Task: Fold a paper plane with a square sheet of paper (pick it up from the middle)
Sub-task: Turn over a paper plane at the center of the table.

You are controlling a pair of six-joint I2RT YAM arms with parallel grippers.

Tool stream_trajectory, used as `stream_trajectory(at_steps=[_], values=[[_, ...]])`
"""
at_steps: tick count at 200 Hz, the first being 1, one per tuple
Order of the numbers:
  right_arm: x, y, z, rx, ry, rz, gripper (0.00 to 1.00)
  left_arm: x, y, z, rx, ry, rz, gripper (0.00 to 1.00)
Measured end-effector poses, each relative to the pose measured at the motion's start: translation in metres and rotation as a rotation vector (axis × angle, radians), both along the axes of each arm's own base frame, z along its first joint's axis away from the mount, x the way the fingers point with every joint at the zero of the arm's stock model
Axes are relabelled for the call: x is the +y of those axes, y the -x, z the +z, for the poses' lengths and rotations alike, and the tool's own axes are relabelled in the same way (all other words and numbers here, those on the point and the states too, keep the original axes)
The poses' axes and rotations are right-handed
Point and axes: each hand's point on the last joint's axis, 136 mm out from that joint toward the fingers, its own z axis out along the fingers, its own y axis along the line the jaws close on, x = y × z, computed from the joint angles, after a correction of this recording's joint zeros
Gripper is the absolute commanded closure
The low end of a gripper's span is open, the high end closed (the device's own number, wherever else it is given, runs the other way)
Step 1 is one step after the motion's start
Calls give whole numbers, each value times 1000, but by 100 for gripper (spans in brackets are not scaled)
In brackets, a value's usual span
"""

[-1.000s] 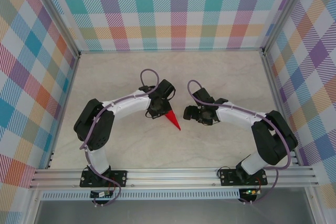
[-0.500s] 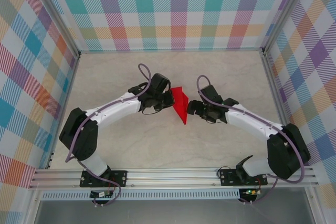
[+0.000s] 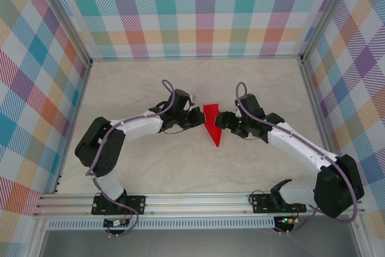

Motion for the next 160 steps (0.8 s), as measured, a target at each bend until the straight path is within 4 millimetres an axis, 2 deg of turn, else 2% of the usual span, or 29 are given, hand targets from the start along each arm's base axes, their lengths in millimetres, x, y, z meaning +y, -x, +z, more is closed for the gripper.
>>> stream_trajectory(at_steps=[34, 55, 108, 122, 160], values=[[17, 3, -24, 71, -9, 66, 34, 2, 3, -37, 64, -10, -17, 100], [26, 5, -37, 108, -18, 94, 36, 3, 4, -48, 79, -12, -19, 100], [44, 6, -63, 186, -33, 144, 41, 14, 4, -64, 88, -32, -11, 100], [46, 5, -65, 192, -37, 152, 44, 15, 4, -65, 88, -34, -11, 100], [52, 4, -65, 188, -47, 169, 43, 15, 4, -66, 89, -35, -11, 100]])
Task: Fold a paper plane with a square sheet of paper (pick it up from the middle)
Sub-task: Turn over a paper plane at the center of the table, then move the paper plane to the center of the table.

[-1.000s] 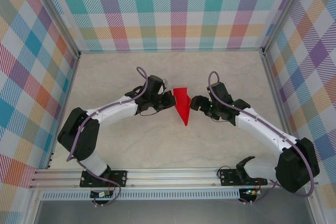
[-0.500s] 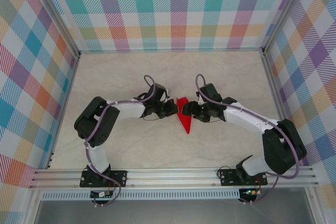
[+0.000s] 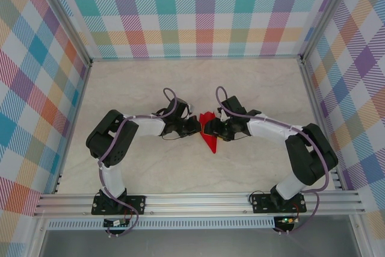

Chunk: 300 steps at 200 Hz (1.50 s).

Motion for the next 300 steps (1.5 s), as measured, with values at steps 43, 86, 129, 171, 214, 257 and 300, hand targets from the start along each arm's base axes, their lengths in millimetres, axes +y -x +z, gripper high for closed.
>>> stream_trajectory(at_steps=[43, 86, 129, 171, 214, 257, 300], values=[[0, -4, -13, 15, 33, 8, 40, 1, 0, -5, 4, -13, 4, 100], [-8, -3, -25, 22, 91, 10, 39, 3, -2, -7, -4, -24, 8, 100], [-9, -1, -33, 34, 110, 22, 38, 4, 0, -9, -1, -28, 7, 100], [-3, 0, -29, 5, 145, 50, 41, 4, 0, -12, 6, -32, 7, 100], [0, 0, -30, -15, 212, 66, 47, 4, 0, -13, 7, -30, 6, 100], [-1, 1, -38, -14, 281, 71, 56, 4, 0, -13, 8, -29, 6, 100], [-9, -1, -41, -13, 324, 43, 77, 4, 0, -13, 8, -30, 6, 100]])
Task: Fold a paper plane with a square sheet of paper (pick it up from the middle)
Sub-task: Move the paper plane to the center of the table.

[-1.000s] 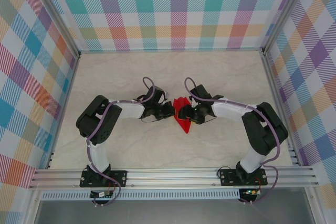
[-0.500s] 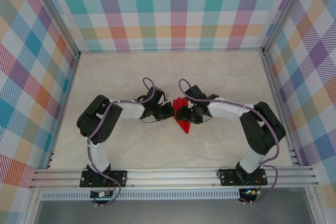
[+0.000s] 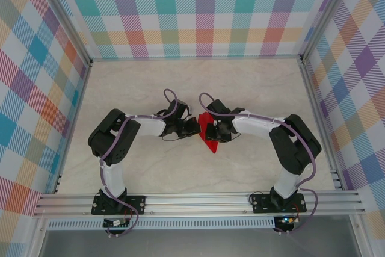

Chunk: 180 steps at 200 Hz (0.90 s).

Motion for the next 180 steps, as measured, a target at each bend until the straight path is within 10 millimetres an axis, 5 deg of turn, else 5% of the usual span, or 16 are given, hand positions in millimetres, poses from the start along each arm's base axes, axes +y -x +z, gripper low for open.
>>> stream_trajectory(at_steps=[28, 76, 139, 180], values=[[-3, -2, 1, -7, 18, -10, 86, 0, 0, 0, 2, 0, 1, 91], [-6, -8, 6, -31, 56, -25, 94, 12, -1, 12, 7, -55, 44, 61], [-1, -32, 18, -82, 109, -57, 93, 88, -21, 66, -103, -230, 292, 34], [-3, -37, -1, -54, 169, -65, 89, 127, -10, 62, -84, -329, 388, 25]])
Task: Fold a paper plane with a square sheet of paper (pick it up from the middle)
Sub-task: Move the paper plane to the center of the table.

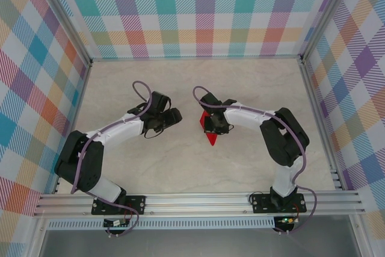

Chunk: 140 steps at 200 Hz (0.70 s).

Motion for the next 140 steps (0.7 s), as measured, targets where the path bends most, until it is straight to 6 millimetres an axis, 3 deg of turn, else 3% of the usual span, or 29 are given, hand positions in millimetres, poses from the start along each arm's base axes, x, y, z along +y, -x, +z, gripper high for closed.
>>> stream_trajectory(at_steps=[51, 94, 140], values=[[0, 1, -10, 27, 18, -3, 83, 15, 13, -17, 51, -36, 26, 21], [0, -1, -9, 29, 22, -12, 89, 23, 13, -17, 63, -39, 50, 18], [12, -18, 11, -17, 5, -4, 90, 29, 14, -10, 53, -44, 48, 8]])
